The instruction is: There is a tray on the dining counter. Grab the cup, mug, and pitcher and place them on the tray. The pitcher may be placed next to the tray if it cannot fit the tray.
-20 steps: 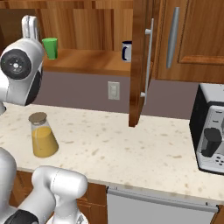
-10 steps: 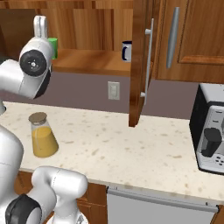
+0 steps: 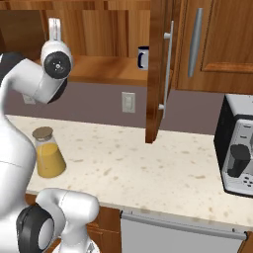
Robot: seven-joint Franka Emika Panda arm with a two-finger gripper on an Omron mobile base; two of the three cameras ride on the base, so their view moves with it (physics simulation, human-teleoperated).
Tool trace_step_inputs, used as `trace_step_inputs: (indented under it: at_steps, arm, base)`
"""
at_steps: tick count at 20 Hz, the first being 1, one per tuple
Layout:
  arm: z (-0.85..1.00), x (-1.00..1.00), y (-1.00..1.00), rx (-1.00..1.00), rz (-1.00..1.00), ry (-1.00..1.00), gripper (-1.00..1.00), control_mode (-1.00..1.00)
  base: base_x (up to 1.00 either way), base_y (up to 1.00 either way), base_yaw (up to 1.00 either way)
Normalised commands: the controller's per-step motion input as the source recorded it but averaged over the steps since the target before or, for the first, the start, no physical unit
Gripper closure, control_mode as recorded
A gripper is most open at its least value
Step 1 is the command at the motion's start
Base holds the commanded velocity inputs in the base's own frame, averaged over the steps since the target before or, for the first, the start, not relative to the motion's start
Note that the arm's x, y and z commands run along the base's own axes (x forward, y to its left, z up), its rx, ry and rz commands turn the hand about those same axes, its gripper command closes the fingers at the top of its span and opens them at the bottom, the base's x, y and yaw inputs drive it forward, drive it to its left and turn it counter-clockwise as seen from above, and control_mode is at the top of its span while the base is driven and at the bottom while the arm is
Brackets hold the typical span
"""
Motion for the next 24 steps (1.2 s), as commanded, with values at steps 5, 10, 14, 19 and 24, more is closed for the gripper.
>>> trace_step_inputs:
  at_steps: [5,10,14,19,24]
  arm:
    - [-0.01,0.64,0.00,0.00,0.10,0.09,-1.00,-1.00]
    - [-0.05,0.51,0.06,-0.02,0.11,0.03,-1.00,-1.00]
    - [0.00,0.33,0.22,-0.08,0.09,0.00,-1.00,-1.00]
    - [-0.05,0.19,0.30,-0.13,0.03,0.00,-1.00,-1.00]
    - [-0.12,0.21,0.02,-0.10,0.00,0.00,-1.00,-1.00]
  base:
    - [0.00,0.00,0.00]
    - [0.00,0.00,0.00]
    - [0.00,0.00,0.00]
    - [0.00,0.00,0.00]
    - [0.00,0.00,0.00]
